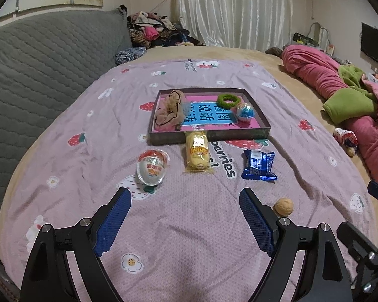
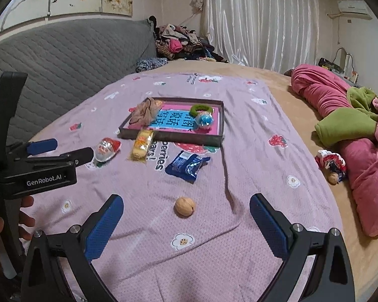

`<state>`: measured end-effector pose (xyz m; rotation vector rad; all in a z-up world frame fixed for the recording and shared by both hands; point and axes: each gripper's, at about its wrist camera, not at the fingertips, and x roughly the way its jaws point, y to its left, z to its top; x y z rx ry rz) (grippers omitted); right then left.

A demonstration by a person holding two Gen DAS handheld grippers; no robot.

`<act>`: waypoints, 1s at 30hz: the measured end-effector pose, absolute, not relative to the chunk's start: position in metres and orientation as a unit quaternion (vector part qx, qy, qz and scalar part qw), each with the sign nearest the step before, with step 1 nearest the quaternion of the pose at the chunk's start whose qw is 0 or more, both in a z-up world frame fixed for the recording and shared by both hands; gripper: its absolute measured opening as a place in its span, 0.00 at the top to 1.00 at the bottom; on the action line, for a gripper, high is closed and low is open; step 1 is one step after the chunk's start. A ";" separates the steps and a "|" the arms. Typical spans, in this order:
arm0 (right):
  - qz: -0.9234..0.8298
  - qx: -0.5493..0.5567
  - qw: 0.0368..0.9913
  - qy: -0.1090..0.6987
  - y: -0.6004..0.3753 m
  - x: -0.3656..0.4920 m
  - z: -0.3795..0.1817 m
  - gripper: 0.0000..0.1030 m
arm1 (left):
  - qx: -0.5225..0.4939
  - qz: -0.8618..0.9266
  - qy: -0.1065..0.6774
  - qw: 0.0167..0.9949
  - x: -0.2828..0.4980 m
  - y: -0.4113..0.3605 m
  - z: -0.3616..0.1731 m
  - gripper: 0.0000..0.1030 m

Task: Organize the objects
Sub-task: 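Open both grippers and withdraw them from the tray toward the remaining snacks, then grasp the yellow cake pack with the left gripper while the right gripper grasps the walnut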

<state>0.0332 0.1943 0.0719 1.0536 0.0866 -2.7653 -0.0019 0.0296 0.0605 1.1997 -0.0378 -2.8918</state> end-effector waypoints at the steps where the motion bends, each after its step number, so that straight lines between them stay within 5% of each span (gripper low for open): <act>1: -0.929 0.357 0.091 0.033 0.194 0.032 0.069 0.02 | 0.383 -0.923 -0.013 0.004 -0.003 0.030 0.058 0.14; 30: -0.905 0.415 0.077 0.061 0.174 -0.017 -0.013 0.02 | 0.414 -0.910 -0.003 -0.012 -0.068 0.035 -0.008 0.14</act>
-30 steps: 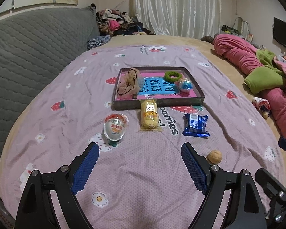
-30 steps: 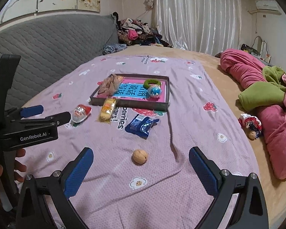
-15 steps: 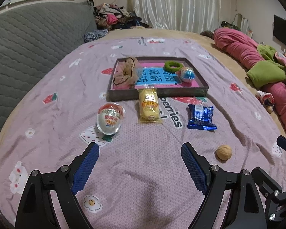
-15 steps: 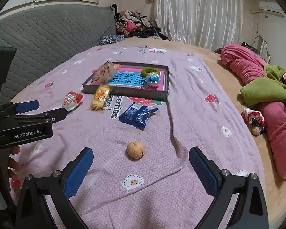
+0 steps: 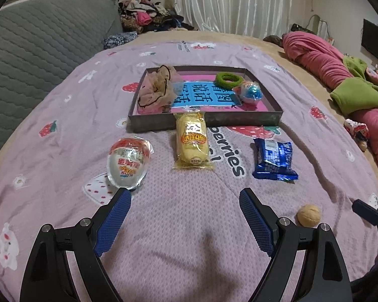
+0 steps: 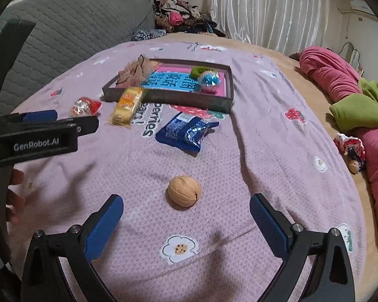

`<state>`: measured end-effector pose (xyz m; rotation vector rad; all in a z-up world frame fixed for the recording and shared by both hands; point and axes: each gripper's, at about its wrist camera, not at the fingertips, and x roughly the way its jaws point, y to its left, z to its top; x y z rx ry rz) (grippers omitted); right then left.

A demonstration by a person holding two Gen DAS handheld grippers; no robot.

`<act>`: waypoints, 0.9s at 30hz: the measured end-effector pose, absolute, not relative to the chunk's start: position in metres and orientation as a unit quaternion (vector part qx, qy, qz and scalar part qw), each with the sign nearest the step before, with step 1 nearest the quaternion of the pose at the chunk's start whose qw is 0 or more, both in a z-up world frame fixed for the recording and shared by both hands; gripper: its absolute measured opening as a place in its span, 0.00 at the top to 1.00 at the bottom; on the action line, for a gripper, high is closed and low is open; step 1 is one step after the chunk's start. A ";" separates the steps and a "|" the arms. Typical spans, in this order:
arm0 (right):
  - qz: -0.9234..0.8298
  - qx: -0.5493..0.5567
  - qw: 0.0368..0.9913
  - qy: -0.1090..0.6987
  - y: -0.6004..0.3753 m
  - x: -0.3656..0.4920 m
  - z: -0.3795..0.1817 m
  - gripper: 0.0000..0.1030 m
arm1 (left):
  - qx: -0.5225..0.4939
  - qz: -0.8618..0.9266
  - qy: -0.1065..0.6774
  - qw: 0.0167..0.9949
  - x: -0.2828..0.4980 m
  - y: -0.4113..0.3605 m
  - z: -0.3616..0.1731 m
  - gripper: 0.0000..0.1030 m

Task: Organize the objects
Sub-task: 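Grasp the yellow cake pack with the left gripper while the right gripper grasps the walnut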

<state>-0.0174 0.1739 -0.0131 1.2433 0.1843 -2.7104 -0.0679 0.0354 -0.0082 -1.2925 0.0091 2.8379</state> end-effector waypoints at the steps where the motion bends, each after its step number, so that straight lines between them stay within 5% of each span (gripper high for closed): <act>1: -0.903 0.418 0.076 0.062 0.174 -0.020 -0.016 0.02 | -0.417 0.909 0.003 0.013 -0.072 0.036 -0.011 0.14; 27: -0.888 0.449 0.087 0.042 0.177 -0.063 -0.053 0.02 | -0.439 0.898 -0.011 0.018 -0.165 0.048 -0.047 0.14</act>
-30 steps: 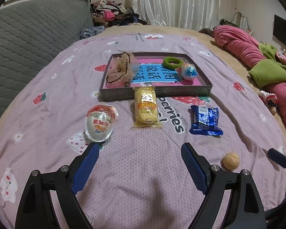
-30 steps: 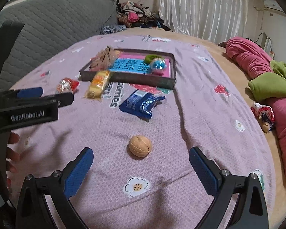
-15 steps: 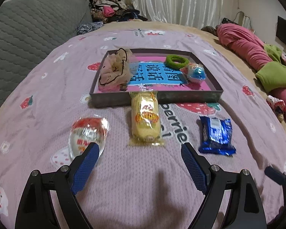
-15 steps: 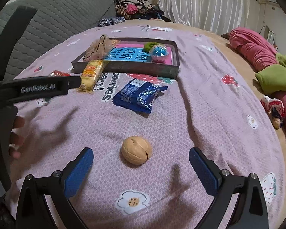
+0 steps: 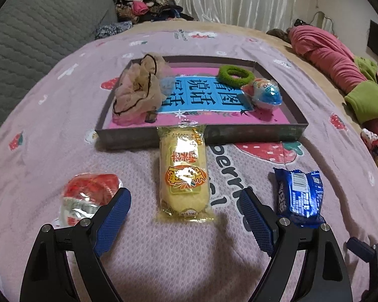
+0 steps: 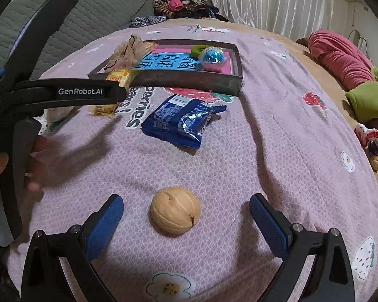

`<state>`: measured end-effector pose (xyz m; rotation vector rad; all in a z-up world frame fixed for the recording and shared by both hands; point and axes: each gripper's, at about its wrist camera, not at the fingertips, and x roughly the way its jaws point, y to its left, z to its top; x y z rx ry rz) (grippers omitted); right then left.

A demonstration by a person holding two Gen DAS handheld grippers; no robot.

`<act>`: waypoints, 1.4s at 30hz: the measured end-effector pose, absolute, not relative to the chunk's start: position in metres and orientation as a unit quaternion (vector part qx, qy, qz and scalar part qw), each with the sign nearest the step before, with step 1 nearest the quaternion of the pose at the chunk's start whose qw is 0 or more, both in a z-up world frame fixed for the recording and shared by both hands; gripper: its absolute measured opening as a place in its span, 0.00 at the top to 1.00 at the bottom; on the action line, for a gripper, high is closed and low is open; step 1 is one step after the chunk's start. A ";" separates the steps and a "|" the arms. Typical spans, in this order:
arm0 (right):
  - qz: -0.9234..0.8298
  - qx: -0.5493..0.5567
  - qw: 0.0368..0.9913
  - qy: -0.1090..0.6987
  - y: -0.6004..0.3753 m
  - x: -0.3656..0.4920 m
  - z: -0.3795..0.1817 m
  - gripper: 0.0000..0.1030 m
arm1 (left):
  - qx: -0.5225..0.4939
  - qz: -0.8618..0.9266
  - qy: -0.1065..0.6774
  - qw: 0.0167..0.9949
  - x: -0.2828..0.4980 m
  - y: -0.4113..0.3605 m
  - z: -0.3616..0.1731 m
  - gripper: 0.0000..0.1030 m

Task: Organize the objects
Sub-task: 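Grasp the yellow cake pack with the left gripper while the right gripper grasps the walnut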

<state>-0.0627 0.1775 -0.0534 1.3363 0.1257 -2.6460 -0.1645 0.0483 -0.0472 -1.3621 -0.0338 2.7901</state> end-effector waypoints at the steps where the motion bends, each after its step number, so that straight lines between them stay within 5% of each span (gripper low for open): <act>1: -0.889 0.449 0.088 0.037 0.179 -0.064 -0.054 0.03 | -0.439 0.898 -0.014 0.018 -0.166 0.047 -0.049 0.14; 23: -0.888 0.442 0.118 0.046 0.169 -0.062 -0.054 0.39 | -0.436 0.899 -0.032 0.028 -0.186 0.045 -0.055 0.15; 26: -0.888 0.441 0.121 0.045 0.168 -0.061 -0.053 0.48 | -0.437 0.898 -0.033 0.031 -0.186 0.046 -0.055 0.26; 28: -0.887 0.442 0.124 0.045 0.168 -0.061 -0.053 0.54 | -0.440 0.896 -0.036 0.035 -0.187 0.047 -0.056 0.42; 34: -0.885 0.445 0.130 0.038 0.169 -0.060 -0.051 0.67 | -0.448 0.892 -0.046 0.042 -0.189 0.045 -0.061 0.51; 42: -0.882 0.447 0.148 0.014 0.174 -0.058 -0.049 0.67 | -0.450 0.890 -0.065 0.044 -0.191 0.040 -0.062 0.58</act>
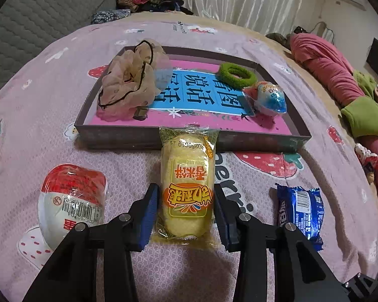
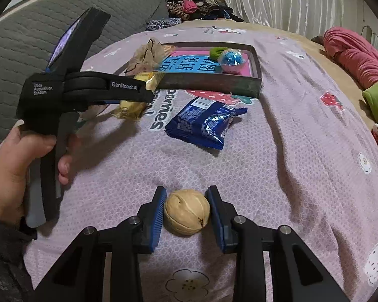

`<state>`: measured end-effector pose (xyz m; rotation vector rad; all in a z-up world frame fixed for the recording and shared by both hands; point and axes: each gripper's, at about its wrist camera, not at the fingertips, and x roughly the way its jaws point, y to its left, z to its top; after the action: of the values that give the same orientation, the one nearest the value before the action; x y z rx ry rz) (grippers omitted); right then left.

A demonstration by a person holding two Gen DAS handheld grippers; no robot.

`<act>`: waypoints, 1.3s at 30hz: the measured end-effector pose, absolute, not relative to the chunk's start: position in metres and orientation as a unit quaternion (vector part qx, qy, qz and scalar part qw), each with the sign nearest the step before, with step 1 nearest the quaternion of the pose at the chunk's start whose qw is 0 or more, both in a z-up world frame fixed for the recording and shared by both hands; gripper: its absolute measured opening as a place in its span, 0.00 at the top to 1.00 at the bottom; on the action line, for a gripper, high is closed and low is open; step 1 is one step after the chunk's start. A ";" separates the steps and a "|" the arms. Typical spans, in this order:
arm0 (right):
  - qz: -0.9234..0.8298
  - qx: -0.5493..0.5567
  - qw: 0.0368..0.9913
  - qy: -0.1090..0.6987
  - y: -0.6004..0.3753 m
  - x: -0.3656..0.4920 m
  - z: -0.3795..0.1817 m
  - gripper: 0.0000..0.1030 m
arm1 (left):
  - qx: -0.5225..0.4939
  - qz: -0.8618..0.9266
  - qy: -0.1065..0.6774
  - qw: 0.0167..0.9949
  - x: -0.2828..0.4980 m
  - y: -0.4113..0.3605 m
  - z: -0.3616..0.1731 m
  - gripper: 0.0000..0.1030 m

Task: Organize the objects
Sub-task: 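Grasp the yellow cake pack with the left gripper while the right gripper grasps the walnut, then lift the cake pack and walnut with both grippers and carry them over the tray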

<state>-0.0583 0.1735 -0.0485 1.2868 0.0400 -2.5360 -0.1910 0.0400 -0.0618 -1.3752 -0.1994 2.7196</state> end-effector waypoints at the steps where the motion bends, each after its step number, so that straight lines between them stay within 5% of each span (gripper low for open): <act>1: -0.881 0.448 0.151 0.011 0.173 -0.058 -0.048 0.67 | -0.451 0.889 -0.063 0.042 -0.191 0.040 -0.061 0.58; 39: -0.895 0.409 0.180 -0.020 0.170 -0.042 -0.012 0.67 | -0.401 0.915 -0.025 0.027 -0.097 0.035 0.019 0.58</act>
<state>-0.0421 0.1702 -0.0121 1.1545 -0.0579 -2.5286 -0.0972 0.0351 0.0194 -1.2388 -0.0773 2.8267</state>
